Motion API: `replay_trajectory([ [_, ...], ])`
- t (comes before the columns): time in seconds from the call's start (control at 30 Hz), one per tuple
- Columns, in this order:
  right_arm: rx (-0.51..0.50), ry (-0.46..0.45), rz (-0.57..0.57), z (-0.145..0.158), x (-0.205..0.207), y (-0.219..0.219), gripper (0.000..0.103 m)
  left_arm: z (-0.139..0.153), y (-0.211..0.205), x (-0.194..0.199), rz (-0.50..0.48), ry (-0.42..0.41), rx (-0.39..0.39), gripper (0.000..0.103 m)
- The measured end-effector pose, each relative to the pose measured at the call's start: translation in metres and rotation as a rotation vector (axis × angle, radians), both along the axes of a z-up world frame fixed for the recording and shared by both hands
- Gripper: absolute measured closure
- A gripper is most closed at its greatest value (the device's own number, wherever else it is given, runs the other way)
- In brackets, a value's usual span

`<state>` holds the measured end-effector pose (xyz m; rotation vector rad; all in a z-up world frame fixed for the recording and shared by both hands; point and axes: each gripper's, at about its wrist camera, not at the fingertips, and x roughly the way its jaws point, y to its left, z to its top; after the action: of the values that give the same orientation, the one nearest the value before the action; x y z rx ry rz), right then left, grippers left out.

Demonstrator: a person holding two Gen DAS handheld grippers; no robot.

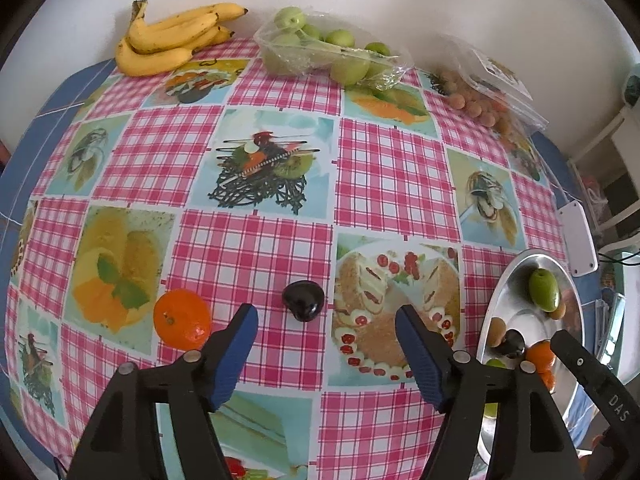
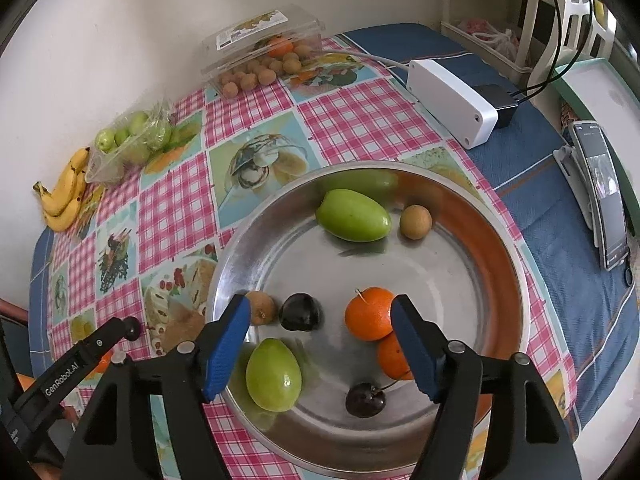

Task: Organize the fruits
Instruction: 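Withdraw both open tools from the bowl toward the remaining tangerine and plum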

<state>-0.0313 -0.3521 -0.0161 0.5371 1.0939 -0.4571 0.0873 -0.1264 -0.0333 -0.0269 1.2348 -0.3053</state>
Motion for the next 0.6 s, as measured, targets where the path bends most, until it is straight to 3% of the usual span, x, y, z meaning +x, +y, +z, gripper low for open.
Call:
replay_trajectory([
  [0.1,-0.002,0.009,0.001,-0.0014,0.0005,-0.0001,0.028,-0.0006,-0.0002,-0.0003,0.002,0.002,0.002,0.026],
  [0.17,-0.004,0.015,0.001,-0.0027,0.0006,0.0001,0.024,-0.0013,0.0002,0.0001,0.006,0.002,0.003,0.019],
  [0.23,-0.015,0.013,0.004,-0.0025,0.0005,0.0016,0.021,-0.0023,0.0017,0.0005,0.017,-0.003,0.008,0.002],
  [0.27,-0.024,0.011,0.005,-0.0023,0.0005,0.0025,0.014,-0.0029,0.0025,0.0006,0.023,-0.007,0.013,0.0],
  [0.37,-0.04,0.014,0.013,-0.0035,0.001,0.0043,0.0,-0.0052,0.0038,0.0012,0.033,-0.011,0.026,0.0],
  [0.6,-0.042,0.034,0.017,-0.0083,0.0024,0.0044,0.0,-0.0098,0.0072,0.0025,0.054,-0.001,0.039,0.0],
])
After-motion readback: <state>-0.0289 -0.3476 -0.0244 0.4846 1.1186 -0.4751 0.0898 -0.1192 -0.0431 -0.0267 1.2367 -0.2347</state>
